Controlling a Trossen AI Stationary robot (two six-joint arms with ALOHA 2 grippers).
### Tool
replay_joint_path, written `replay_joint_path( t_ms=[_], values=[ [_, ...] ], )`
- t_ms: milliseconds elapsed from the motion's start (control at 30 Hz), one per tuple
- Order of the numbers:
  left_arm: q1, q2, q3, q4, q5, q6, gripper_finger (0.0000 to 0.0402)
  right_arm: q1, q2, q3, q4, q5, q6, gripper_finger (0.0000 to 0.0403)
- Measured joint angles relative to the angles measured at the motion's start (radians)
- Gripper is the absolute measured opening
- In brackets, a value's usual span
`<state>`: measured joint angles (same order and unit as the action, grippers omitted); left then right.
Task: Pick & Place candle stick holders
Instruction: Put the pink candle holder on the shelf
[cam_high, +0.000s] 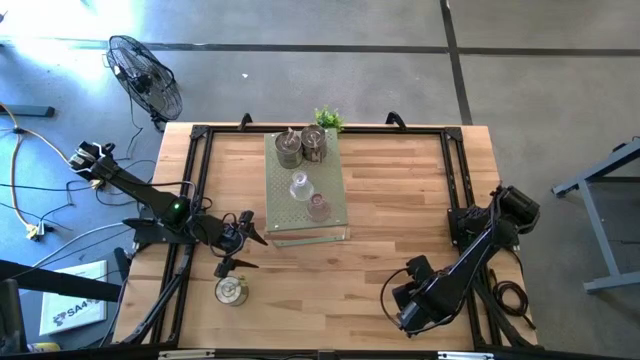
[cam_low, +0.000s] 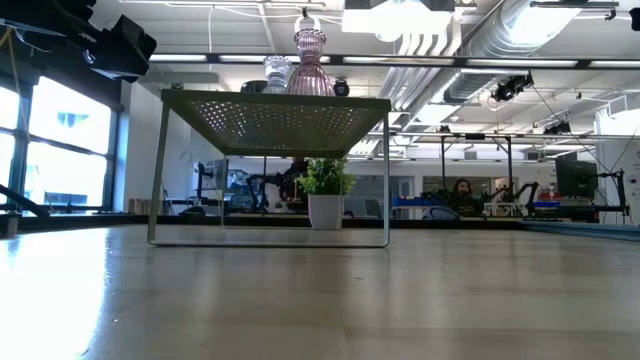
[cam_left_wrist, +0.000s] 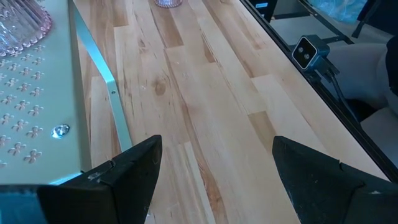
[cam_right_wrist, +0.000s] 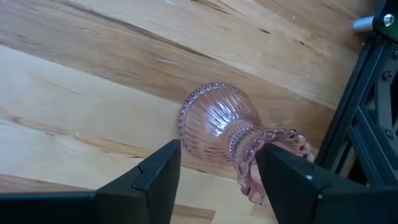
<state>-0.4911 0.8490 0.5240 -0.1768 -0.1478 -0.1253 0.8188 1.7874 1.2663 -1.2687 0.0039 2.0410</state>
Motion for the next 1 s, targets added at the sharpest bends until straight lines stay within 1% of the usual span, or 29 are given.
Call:
replay_joint_path(
  t_ms=[67,167,400,433,533,667,767,1000],
  values=[
    [0.000,0.000,0.000,0.000,0.000,0.000,0.0301,0.000,0.000,0.000,-0.001,-0.002,-0.004,0.0185],
    [0.000,0.000,0.000,-0.008,0.000,0.000,0.0301,0.000,0.000,0.000,-0.001,-0.004,-0.008,0.0149],
    [0.000,0.000,0.000,-0.023,-0.001,0.000,0.0301,0.000,-0.002,0.000,0.000,0.004,-0.056,0.0031],
    [0.000,0.000,0.000,-0.025,-0.001,0.000,0.0301,0.000,-0.003,0.000,0.000,0.005,-0.065,0.0025],
    [0.000,0.000,0.000,-0.034,-0.001,0.000,0.0301,0.000,-0.002,0.001,0.001,0.005,-0.069,0.0026],
    [0.000,0.000,0.000,-0.039,-0.001,0.000,0.0301,0.000,-0.002,0.000,-0.001,0.012,-0.067,0.0042],
    [0.000,0.000,0.000,-0.044,-0.002,0.000,0.0301,0.000,-0.002,0.000,-0.002,0.016,-0.077,0.0027],
    [0.000,0.000,0.000,-0.063,0.000,0.000,0.0301,0.000,-0.002,0.000,-0.012,0.059,-0.098,0.0025]
  ],
)
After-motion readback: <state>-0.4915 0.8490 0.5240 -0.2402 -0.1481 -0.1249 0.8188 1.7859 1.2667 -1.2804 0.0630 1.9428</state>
